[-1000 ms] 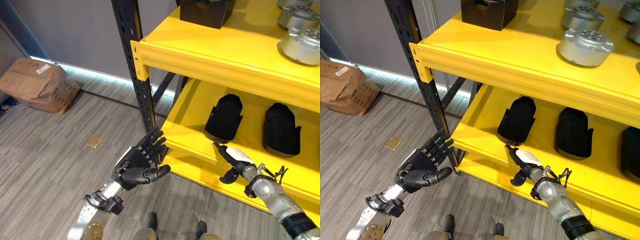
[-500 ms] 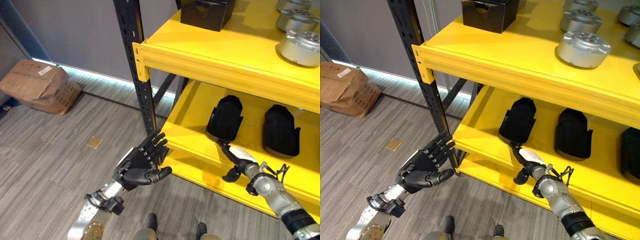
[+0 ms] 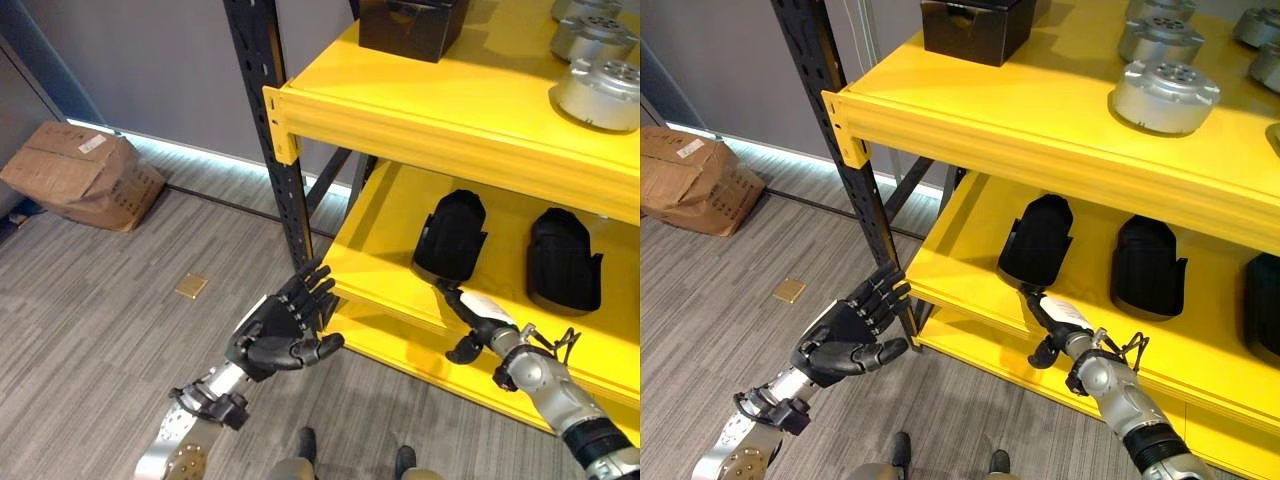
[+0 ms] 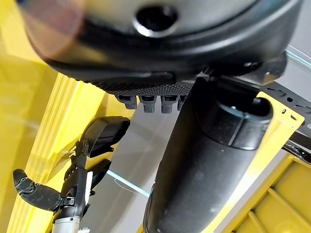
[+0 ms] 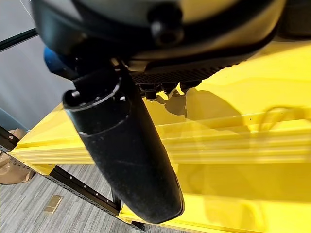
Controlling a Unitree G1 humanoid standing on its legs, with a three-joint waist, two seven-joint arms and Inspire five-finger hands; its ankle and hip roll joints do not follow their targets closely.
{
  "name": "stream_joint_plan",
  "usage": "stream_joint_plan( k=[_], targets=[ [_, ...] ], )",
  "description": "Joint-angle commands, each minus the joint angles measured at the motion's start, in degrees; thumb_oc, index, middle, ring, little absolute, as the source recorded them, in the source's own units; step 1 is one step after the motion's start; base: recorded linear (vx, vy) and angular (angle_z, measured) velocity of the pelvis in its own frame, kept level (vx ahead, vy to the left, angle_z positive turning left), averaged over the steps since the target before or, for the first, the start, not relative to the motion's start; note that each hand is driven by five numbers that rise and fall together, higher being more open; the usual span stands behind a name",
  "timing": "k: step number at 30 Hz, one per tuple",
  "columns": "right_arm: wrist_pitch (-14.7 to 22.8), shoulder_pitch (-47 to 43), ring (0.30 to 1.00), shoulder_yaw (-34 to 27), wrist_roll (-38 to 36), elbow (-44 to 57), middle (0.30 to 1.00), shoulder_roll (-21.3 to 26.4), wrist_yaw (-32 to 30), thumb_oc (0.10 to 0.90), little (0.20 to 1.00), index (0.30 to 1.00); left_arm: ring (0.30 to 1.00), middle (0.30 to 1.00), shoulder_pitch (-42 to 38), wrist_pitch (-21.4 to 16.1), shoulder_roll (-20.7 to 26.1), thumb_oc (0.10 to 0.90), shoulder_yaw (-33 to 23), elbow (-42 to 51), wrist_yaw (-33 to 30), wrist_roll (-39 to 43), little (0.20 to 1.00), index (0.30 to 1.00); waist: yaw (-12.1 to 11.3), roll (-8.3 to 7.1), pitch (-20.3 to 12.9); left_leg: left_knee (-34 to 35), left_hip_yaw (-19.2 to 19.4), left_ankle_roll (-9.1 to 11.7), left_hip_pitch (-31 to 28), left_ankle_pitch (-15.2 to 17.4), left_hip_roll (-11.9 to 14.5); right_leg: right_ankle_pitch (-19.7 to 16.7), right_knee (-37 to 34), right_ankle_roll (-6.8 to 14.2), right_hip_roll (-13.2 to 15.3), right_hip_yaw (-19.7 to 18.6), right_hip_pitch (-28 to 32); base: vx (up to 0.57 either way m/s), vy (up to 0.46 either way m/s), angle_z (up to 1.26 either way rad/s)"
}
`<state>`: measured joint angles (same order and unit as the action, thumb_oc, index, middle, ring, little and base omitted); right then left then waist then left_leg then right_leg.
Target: Move parts from the plastic box to the shelf.
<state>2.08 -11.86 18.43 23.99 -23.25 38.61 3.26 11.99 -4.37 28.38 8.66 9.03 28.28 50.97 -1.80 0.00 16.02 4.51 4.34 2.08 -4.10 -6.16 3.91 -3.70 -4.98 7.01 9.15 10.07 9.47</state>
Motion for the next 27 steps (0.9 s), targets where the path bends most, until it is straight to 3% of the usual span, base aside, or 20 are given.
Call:
stream_joint_plan(
  k=[1,21,27],
  targets=[
    [-0.8,-10.5,1.000,-3.2,-2.2,-3.6,1.000,3.8,-2.4,0.900,1.000,1.000,1.000,1.000,-4.9,-3.6,0.3,0.900,-1.9,5.0,2.7,1.0,1.000,1.000,-0.8,0.01,-1.9,-6.0,2.1,0.3,-1.4,9.1,2.9,5.7,6.4,-1.9,-1.4,0.5,-3.8,0.00,0.000,0.00],
    [-1.1,-13.2,1.000,-1.9,-4.2,-6.9,1.000,5.3,3.3,0.900,1.000,1.000,1.000,1.000,-5.3,-2.5,0.2,0.900,-2.1,4.5,2.6,0.8,1.000,1.000,-1.1,0.50,-1.3,-6.9,1.2,0.6,-0.6,8.9,3.1,6.6,8.0,-2.7,-1.5,0.6,-4.5,0.00,-0.002,0.00],
    [1.2,-12.0,1.000,-2.0,-4.0,-5.8,1.000,5.2,5.5,0.900,1.000,1.000,1.000,1.000,-5.2,-2.9,0.2,0.900,-1.6,4.6,3.6,0.8,1.000,1.000,-0.7,0.53,-1.0,-7.2,1.1,0.6,-0.2,8.9,3.0,6.6,8.3,-2.7,-1.6,0.2,-5.0,0.00,0.000,0.00]
  ],
)
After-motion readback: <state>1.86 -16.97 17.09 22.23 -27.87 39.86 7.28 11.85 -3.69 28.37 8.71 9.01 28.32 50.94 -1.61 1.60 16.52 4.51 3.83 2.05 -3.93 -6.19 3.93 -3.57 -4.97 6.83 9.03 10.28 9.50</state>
